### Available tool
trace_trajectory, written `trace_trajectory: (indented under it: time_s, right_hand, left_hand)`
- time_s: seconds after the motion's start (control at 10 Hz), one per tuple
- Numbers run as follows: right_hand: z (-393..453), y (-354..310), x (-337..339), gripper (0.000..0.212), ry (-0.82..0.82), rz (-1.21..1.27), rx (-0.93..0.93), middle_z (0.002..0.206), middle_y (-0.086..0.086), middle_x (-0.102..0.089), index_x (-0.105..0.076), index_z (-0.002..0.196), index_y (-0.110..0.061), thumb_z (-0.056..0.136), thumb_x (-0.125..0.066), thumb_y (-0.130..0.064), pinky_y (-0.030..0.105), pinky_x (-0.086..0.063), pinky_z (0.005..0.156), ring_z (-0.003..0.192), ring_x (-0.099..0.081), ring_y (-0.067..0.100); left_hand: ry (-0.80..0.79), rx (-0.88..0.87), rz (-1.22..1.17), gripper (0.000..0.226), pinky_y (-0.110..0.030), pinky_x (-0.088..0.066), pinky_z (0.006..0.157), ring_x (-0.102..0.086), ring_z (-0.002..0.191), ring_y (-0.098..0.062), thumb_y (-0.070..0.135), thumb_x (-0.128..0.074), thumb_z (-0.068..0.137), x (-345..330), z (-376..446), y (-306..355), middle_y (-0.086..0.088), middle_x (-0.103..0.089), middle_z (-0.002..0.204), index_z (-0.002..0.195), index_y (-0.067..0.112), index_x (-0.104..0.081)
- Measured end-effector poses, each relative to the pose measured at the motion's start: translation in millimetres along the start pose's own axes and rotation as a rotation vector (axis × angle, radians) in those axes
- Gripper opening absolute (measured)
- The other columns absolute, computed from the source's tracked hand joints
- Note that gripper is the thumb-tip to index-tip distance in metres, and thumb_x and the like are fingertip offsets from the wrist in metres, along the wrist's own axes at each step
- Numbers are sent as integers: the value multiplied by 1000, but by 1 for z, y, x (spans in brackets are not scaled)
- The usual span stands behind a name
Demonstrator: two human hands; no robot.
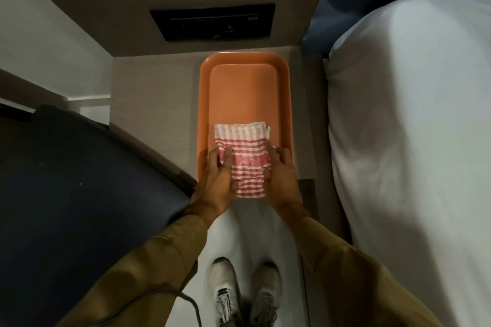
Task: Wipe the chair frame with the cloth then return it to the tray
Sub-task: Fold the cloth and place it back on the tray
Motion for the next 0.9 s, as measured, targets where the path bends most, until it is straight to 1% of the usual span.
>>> trace_trajectory:
  time_s: [0.1,0.2,0.3,0.4,0.5,0.6,0.7,0.8,0.9]
  right_hand:
    - [13,14,5,46,48,110,-30,115,-4,-81,-58,128,-35,97,-57,-69,40,-71,82,94,-85,18]
    - [13,15,6,52,45,91,-19,109,-6,-82,-59,126,-33,93,-59,-74,32,-70,73,90,-86,21]
    - [17,16,7,51,35,65,-7,109,-5,-82,-60,122,-36,92,-57,-77,35,-71,76,91,-86,21]
    - [20,17,9,50,57,43,3,109,-5,-81,-61,117,-38,90,-57,-80,32,-70,76,91,-85,20]
    - [14,15,11,53,88,49,14,108,-9,-80,-59,126,-38,92,-56,-78,30,-71,72,89,-85,16]
    - [0,1,13,54,90,-4,74,113,-16,-73,-49,138,-45,96,-49,-78,15,-65,64,94,-81,1]
    - [-47,-27,20,46,148,-394,283,129,-19,-53,-41,152,-44,109,-46,-57,-7,-50,67,108,-61,-24]
    - [-126,-31,28,42,203,-818,529,135,0,-56,-58,147,-20,105,-63,-17,0,-50,81,106,-47,-12]
    - [-214,-13,28,47,208,-834,481,112,-4,-73,-83,113,-18,76,-89,10,29,-66,74,97,-79,21]
  left_hand:
    - [-32,22,230,65,-57,-48,122,-47,153,-38,44,-48,112,-6,11,-10,-12,-34,171,170,26,-22]
    - [-110,-61,601,86,-55,-24,137,-12,169,-42,35,-60,108,-11,12,-11,-18,-3,182,176,20,-10]
    - [-212,-28,585,102,-48,-27,138,-9,170,-36,41,-64,106,-15,12,-13,-14,11,180,174,23,10]
    - [-213,-13,354,104,-32,-23,135,-12,168,-26,32,-70,104,-10,14,-10,-5,6,179,174,24,6]
    - [-221,-31,368,109,-34,-20,137,-13,169,-28,26,-76,100,-7,15,-11,-5,8,179,175,24,4]
    - [-134,-86,683,106,-46,-26,138,-18,167,-36,49,-70,100,-2,12,-5,-13,3,179,175,21,1]
    - [-46,-134,782,94,-51,-29,134,-23,164,-36,54,-57,103,6,1,8,-13,-11,177,174,18,-7]
    - [2,-163,738,76,-46,-37,124,-42,149,-32,42,-48,106,24,-18,19,-11,-31,167,171,15,-19]
    - [39,-185,727,65,-44,-39,117,-50,140,-31,39,-42,109,60,-39,40,-8,-43,160,168,16,-28]
Point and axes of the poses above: each hand's wrist, its own z-axis towards the middle knuckle, its own x-axis out of the back of the hand, y = z × x, the point moved 10 cm from there along z, towards the middle knuckle
